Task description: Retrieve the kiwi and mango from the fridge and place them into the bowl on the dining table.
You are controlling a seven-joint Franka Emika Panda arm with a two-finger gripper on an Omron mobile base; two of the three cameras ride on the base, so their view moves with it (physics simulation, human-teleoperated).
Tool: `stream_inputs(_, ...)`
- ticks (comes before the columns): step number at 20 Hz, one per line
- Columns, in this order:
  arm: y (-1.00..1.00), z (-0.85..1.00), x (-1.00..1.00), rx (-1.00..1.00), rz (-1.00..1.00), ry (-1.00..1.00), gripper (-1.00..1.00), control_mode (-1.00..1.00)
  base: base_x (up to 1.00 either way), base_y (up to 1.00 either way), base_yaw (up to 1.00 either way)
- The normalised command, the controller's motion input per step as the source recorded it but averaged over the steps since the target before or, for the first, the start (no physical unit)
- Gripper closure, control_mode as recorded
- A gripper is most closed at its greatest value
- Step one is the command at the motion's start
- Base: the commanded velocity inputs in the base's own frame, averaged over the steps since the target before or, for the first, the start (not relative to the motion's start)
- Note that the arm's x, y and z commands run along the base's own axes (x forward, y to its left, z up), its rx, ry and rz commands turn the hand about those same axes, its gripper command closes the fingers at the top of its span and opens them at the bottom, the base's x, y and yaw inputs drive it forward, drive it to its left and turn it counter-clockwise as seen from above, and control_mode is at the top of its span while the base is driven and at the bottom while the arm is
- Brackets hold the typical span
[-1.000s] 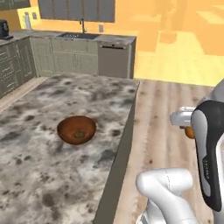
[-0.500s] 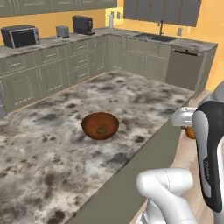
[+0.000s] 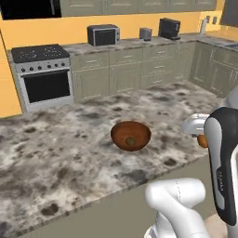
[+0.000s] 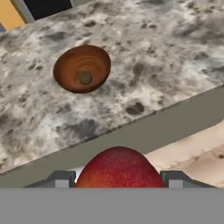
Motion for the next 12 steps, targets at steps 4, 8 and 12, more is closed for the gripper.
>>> stream_inputs(4,0.00,0.00,0.00,0.00,0.00,0.00,1.00,1.00,1.00,-0.38,0.58)
stream_inputs(8,0.00,0.00,0.00,0.00,0.00,0.00,1.00,1.00,1.00,-0.40,0.56)
stream_inputs(12,0.00,0.00,0.00,0.00,0.00,0.00,1.00,1.00,0.97,-0.36,0.52)
